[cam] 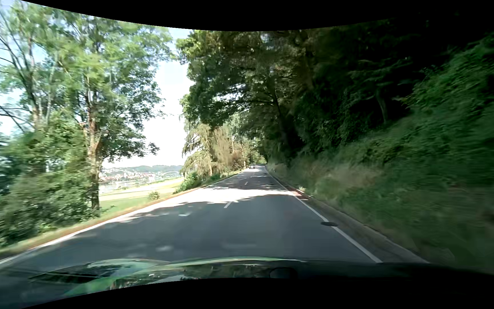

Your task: Follow the waypoints while adhering to traffic rules and regulations

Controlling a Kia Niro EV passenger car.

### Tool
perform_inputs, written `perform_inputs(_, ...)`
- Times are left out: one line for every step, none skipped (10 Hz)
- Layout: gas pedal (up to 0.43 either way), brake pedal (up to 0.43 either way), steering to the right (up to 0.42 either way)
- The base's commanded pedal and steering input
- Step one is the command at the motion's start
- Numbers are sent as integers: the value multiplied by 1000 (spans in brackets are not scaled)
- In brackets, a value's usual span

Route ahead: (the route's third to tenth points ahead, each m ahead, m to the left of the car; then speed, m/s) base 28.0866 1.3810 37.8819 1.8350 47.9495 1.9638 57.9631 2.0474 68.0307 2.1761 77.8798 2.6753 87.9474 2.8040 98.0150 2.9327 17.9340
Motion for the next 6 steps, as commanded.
perform_inputs(169,0,-1)
perform_inputs(150,0,-4)
perform_inputs(138,0,-5)
perform_inputs(138,0,-5)
perform_inputs(150,0,-7)
perform_inputs(157,0,-9)
